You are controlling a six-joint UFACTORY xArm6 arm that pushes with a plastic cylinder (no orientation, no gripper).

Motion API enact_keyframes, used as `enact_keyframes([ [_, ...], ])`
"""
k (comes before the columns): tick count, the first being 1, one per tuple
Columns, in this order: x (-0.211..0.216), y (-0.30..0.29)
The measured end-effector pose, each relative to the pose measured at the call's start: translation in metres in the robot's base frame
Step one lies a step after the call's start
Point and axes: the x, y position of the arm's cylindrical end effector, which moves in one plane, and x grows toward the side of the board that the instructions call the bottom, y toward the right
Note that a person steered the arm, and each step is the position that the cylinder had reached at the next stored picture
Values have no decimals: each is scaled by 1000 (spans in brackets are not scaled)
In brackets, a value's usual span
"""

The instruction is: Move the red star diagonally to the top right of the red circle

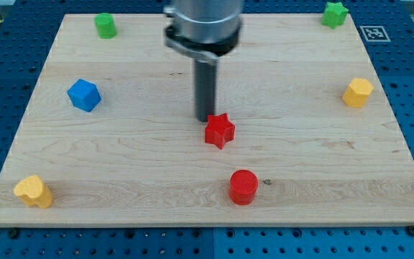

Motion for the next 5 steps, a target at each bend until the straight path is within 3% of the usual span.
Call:
enact_keyframes([
  [1,23,-1],
  [3,52,68],
  [5,9,83],
])
